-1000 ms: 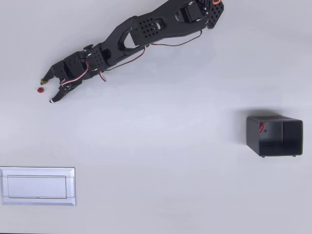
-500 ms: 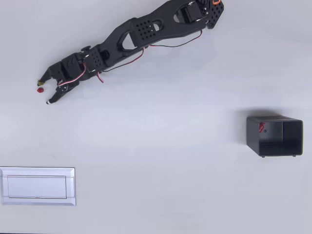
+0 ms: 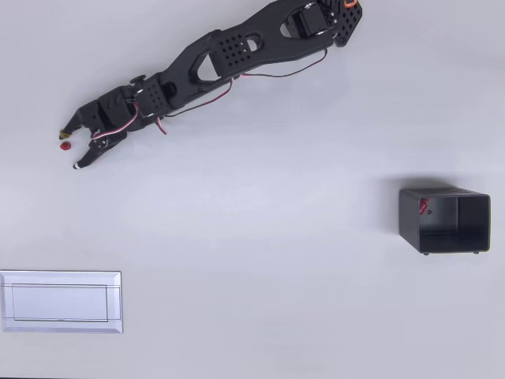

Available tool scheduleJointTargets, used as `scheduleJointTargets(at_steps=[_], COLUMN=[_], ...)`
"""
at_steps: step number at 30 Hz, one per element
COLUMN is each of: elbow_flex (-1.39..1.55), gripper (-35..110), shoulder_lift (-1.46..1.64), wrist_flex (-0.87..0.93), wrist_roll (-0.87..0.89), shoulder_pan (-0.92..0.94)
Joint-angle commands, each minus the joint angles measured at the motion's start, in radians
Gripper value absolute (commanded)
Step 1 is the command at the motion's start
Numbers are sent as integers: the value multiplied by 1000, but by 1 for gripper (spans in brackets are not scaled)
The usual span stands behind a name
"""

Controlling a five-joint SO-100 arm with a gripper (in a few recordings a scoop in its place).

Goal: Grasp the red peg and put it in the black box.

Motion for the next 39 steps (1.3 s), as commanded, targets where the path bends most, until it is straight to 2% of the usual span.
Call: scheduleJointTargets(at_steps=[1, 5, 27, 39], elbow_flex=[41, 63, 67, 63], gripper=[25, 23, 12, 0], shoulder_lift=[15, 14, 18, 23], wrist_flex=[64, 107, 103, 92], wrist_roll=[-8, -3, 12, 25], shoulder_pan=[34, 34, 28, 26])
